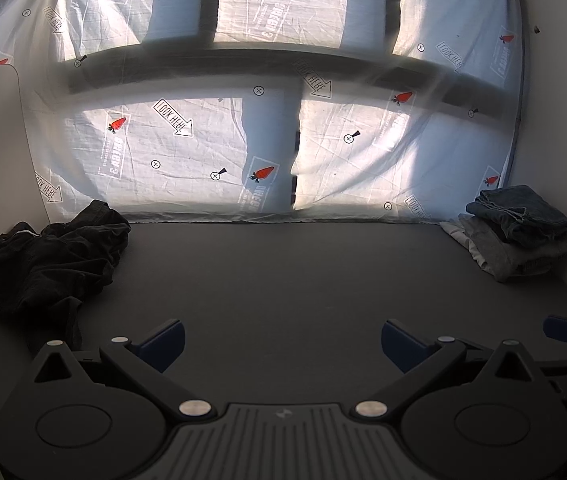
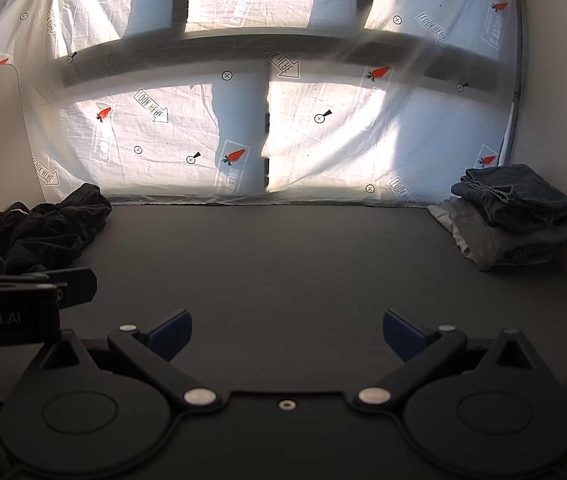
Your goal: Fold clothes
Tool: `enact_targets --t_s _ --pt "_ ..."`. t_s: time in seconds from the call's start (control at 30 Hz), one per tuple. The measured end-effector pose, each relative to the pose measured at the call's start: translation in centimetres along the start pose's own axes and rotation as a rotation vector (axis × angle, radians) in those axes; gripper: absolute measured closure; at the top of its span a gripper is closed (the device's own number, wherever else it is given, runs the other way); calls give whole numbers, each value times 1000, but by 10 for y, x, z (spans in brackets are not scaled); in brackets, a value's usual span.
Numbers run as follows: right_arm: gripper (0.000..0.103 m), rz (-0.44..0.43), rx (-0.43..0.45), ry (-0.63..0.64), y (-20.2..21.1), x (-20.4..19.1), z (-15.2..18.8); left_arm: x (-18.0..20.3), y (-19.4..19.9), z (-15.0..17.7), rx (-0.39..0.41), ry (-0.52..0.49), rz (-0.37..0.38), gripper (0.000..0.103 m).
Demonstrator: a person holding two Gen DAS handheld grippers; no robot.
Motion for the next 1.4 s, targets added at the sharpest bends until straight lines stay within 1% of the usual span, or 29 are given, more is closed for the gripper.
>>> enact_targets --t_s 0.5,1.2,1.4 --pt "0 -3 6 5 -1 -3 0 -7 -1 -2 -1 4 -2 0" --pt "0 4 4 6 -5 -3 -3 -7 -4 -2 2 1 1 0" --pt "0 16 1 -1 -4 -6 -1 -14 -5 -4 -4 1 -5 0"
Point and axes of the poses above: each gripper's, at about its wrist camera, not at the fingertips, and y roughly against the way its jaws point, x to its right, z to its underside, the point moved 10 cm from there along -y, roughly the way its jaws point, and after that the axes turned 13 degrees about y, right-handed, at the moved point
